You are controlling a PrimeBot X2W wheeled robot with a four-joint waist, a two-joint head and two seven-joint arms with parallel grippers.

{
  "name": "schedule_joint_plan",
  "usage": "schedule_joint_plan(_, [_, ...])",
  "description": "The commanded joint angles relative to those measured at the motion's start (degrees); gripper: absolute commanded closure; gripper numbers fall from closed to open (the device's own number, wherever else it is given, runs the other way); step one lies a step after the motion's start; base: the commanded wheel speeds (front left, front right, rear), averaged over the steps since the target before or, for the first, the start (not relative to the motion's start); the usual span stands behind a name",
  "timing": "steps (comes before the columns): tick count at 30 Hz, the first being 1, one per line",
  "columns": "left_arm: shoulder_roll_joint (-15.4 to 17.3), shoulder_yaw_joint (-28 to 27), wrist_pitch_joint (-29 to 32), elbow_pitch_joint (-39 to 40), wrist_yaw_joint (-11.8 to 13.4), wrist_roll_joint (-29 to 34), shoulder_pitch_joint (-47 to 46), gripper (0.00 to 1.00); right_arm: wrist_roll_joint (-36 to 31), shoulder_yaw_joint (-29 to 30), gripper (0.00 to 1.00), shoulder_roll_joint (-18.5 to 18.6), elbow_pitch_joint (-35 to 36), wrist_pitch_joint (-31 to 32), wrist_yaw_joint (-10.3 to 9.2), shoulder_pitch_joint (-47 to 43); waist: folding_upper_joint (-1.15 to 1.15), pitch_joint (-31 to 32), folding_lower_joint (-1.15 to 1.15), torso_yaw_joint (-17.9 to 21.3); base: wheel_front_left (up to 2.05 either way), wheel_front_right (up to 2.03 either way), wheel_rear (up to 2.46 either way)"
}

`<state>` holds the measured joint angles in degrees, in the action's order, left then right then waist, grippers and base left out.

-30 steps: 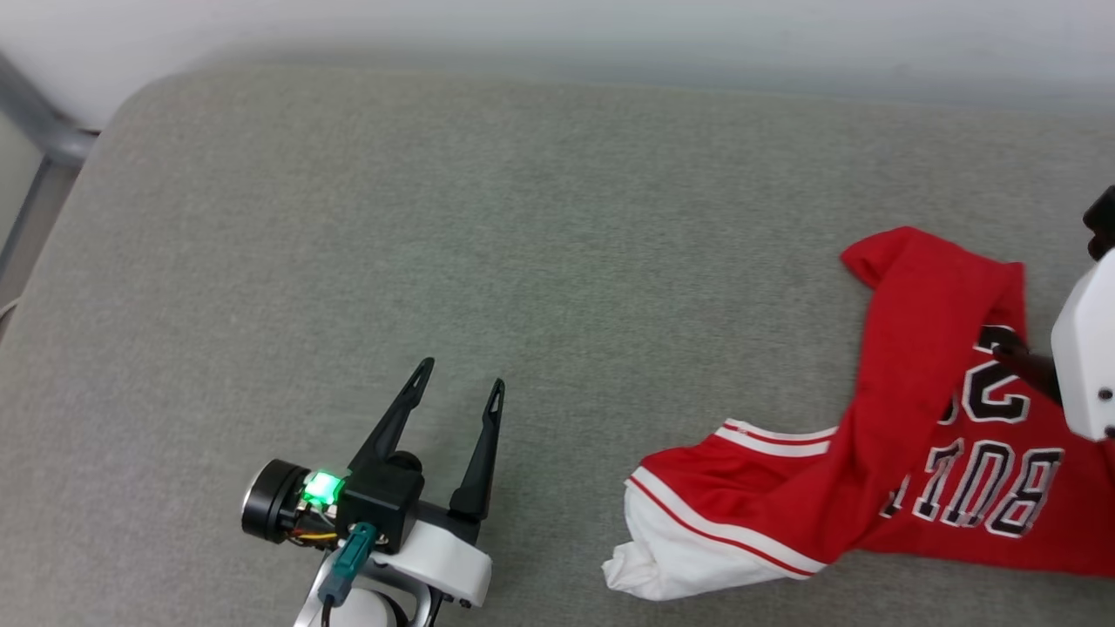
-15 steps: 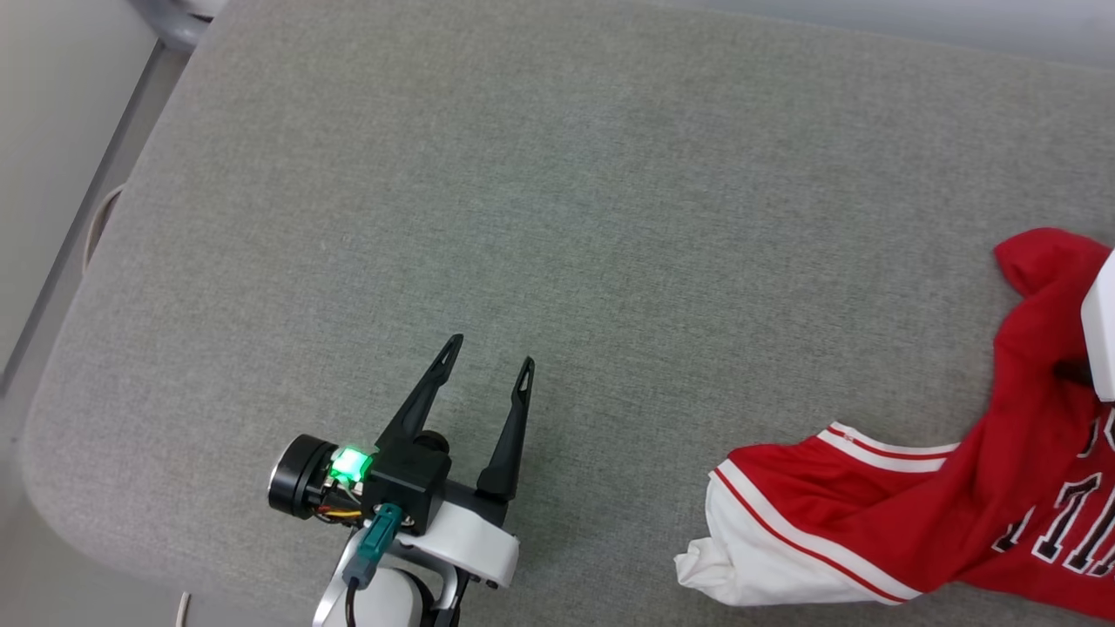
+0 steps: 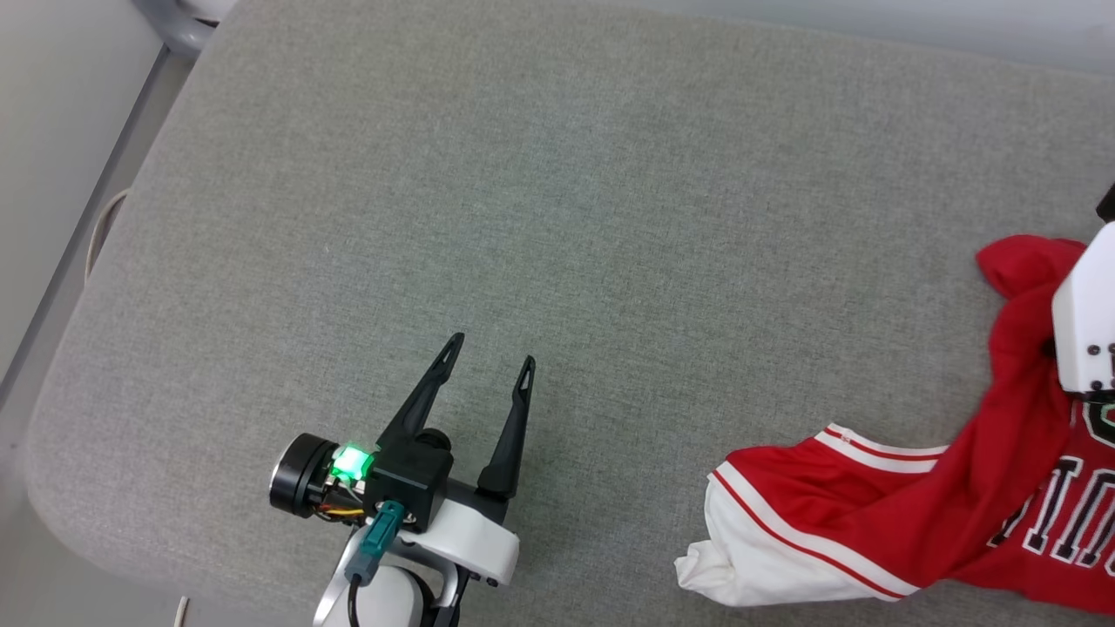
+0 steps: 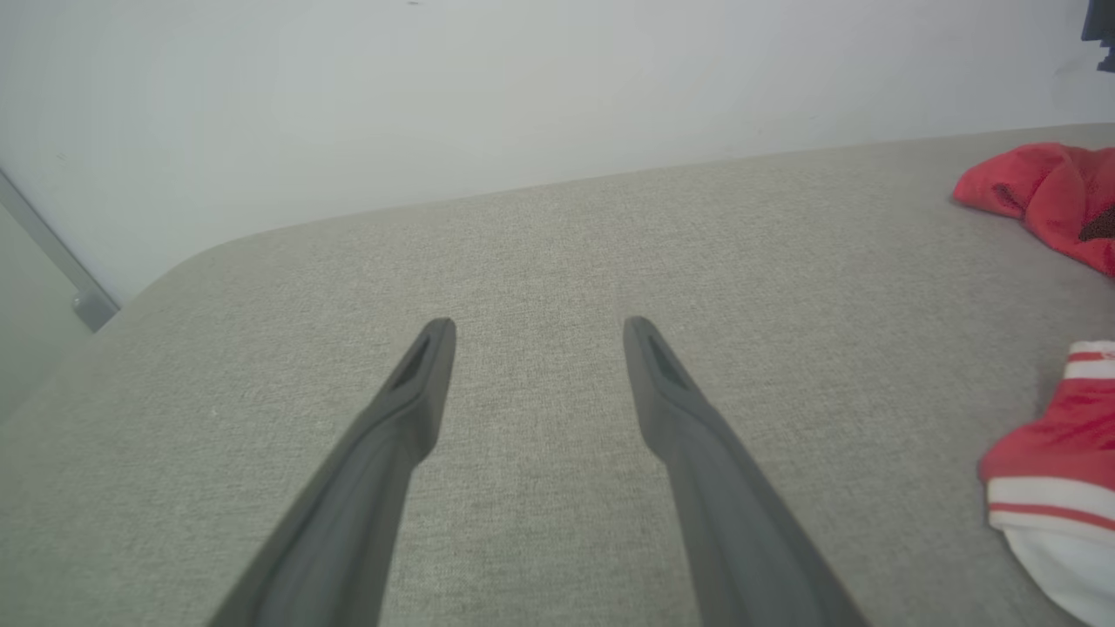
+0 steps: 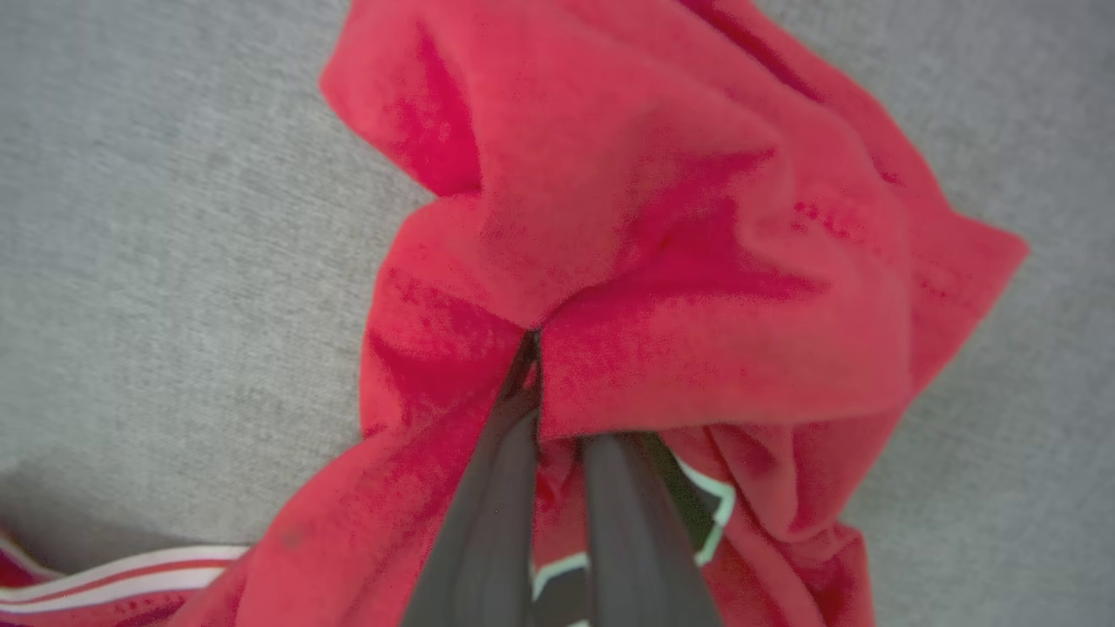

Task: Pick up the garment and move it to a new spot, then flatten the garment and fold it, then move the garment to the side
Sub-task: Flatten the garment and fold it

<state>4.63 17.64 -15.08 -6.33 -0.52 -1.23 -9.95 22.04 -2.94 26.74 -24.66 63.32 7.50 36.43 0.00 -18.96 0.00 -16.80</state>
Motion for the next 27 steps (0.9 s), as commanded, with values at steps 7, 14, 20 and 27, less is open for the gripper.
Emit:
schedule_joint_plan(7, [0.7,-0.7,-0.1,-0.5,-0.1,0.1,1.5,0.0,3.4,-3.2,1.0,-2.2,0.3,-8.0,-0.03,7.7,0.0,5.3,0.0,1.6,0.0,0.0,0.0])
schedule_joint_plan(14, [1.3,-1.5,-0.1,0.0,0.2,-0.2,3.8,0.0,3.2,-5.5,1.0,-6.0,-3.2,-15.9,-0.03,16.8,0.0,10.6,0.0,1.4,0.0,0.0,0.0])
schedule_joint_plan(20, [1.5,-2.4,-0.1,0.4,0.6,-0.4,6.7,0.0,-0.5,-6.9,1.0,-8.4,-8.1,-25.5,-0.03,24.9,0.0,14.8,0.0,0.0,0.0,0.0,0.0])
schedule_joint_plan(27, [2.2,-3.9,-0.1,1.4,1.0,-0.8,9.6,0.0,-3.7,-2.4,1.0,-11.7,-14.0,-37.7,-0.03,29.7,0.0,16.9,0.0,-0.3,0.0,0.0,0.0])
